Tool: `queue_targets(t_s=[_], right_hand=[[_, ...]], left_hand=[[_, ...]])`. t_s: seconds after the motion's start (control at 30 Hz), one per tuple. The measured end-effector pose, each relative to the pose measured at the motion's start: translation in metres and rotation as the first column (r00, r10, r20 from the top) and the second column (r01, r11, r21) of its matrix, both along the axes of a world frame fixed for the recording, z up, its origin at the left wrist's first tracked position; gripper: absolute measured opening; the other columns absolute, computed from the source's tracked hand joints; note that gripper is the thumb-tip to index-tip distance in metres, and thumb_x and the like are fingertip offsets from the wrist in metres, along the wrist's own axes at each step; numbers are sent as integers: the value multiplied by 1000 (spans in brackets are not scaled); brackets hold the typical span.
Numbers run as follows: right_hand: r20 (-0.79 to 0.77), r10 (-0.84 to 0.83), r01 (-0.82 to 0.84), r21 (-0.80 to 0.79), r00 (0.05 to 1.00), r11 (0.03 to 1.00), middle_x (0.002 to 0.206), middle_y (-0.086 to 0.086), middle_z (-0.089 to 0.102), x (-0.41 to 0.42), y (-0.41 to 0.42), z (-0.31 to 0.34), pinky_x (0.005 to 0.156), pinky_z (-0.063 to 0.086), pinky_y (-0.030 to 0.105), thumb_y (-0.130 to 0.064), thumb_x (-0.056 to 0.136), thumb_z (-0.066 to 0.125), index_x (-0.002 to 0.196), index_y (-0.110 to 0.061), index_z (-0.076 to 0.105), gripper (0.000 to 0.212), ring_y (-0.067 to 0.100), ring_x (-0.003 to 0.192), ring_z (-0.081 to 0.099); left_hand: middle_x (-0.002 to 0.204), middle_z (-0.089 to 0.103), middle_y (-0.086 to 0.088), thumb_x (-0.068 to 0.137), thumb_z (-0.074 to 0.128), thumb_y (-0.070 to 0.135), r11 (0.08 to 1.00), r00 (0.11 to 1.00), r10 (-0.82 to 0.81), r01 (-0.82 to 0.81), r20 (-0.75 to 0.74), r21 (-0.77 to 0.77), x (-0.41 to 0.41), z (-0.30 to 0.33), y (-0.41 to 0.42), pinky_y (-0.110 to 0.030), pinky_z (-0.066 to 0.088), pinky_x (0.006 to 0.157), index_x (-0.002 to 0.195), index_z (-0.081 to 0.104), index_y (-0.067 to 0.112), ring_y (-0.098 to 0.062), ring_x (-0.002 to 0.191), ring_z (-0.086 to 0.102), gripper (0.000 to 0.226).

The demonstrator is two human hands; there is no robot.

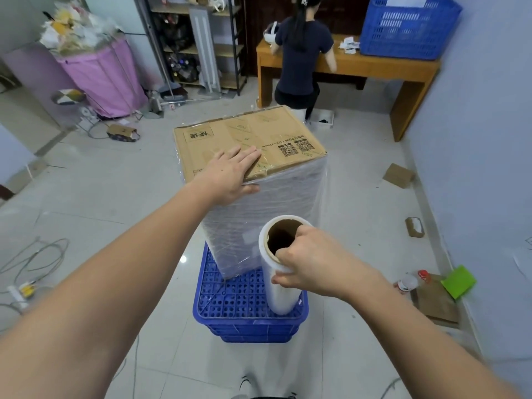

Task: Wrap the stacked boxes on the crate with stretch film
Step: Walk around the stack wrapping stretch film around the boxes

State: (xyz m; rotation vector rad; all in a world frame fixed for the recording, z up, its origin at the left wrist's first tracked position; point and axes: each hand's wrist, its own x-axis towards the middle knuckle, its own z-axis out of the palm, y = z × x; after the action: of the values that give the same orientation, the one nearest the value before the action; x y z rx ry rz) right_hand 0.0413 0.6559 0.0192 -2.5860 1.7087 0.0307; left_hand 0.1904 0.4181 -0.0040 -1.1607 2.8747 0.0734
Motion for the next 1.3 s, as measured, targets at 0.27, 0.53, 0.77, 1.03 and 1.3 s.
queue_targets(t_s=[0.27,0.53,0.77,1.03,1.3], right_hand=[[76,-124,123,14,989,992,73,-1,56,21,-1,-7,76,38,35,-42,92,50,91,-21,33,27,25,81,46],[-38,-444,444,-5,895,896,69,-2,47,45,1,-6,62,30,34,-28,89,54,103,-16,41,23,19,57,38],[-29,-712,703,-128,702,699,61,-5,46,64,-15,-15,65,28,33,-73,92,34,84,-21,40,53,20,60,43],[13,-811,811,-27,585,585,67,-3,46,87,-11,-10,51,23,29,-26,88,53,82,-20,33,21,25,81,50],[-47,-897,888,-123,440,442,64,-8,53,110,-26,-5,61,27,30,-92,69,44,67,-24,47,68,14,69,50]], left_hand=[[174,6,8,98,47,69,1000,1000,-3,2,-10,-29,6,0,6,-50,8,129,166,3,31,-24,160,7,90],[174,4,9,97,45,73,999,1000,-16,16,-11,-50,8,0,9,-50,7,128,166,1,32,-22,160,6,91],[174,1,6,92,51,71,996,996,-85,84,-35,-19,15,-3,2,-54,8,127,166,1,29,-26,160,5,99],[173,11,0,88,65,69,874,907,-397,420,-140,245,48,25,-38,-52,8,128,163,23,30,-22,159,9,95],[172,-6,4,56,69,93,745,745,-666,664,27,66,98,13,-62,-42,-8,127,165,-1,38,-20,159,-9,141]])
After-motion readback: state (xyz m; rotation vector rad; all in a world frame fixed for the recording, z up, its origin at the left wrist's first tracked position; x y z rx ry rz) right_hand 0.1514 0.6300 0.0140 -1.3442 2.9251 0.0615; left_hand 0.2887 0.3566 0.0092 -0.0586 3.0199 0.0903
